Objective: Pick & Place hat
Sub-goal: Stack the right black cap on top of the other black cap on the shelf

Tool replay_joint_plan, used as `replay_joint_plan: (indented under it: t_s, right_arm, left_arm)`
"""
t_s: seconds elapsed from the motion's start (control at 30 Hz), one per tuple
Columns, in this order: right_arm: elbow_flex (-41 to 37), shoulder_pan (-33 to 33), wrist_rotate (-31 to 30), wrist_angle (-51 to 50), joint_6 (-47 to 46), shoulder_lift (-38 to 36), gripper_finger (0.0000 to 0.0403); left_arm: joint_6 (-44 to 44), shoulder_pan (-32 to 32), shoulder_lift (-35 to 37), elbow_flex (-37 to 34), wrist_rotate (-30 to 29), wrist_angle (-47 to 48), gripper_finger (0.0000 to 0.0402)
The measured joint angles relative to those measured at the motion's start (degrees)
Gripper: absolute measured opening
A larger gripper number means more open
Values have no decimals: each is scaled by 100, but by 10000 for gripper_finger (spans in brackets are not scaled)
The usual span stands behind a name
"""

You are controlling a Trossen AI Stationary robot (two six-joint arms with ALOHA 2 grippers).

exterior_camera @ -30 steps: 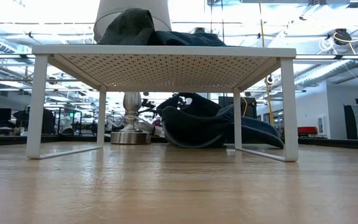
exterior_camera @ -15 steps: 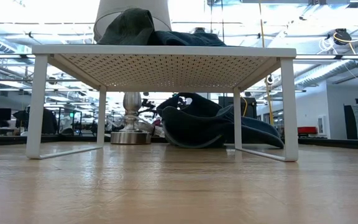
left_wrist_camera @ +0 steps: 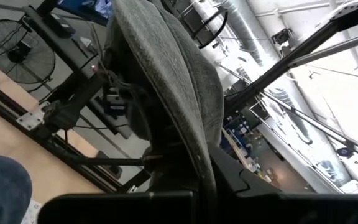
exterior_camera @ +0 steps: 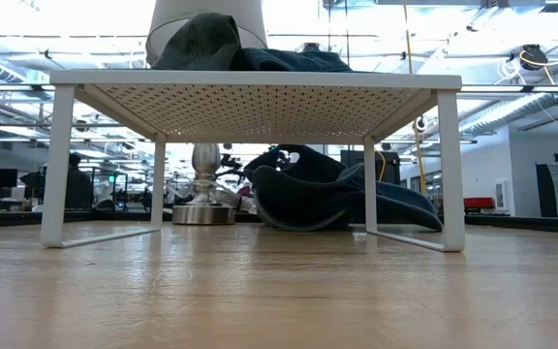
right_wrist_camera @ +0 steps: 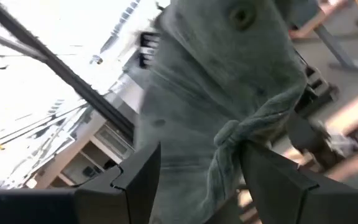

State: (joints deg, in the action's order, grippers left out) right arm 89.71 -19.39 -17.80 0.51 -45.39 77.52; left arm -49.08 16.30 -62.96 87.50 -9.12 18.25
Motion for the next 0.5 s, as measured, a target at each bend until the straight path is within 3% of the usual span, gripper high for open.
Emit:
replay_joint_plan:
  t_s: [0.2, 0.5]
  right_arm:
    - [0, 24, 55, -855, -644, -22, 210]
    - [2, 30, 122, -308, -549, -17, 210]
  left_arm:
    - [107, 127, 126, 0, -98, 10, 7]
    - [70, 187, 157, 0, -292, 415, 7]
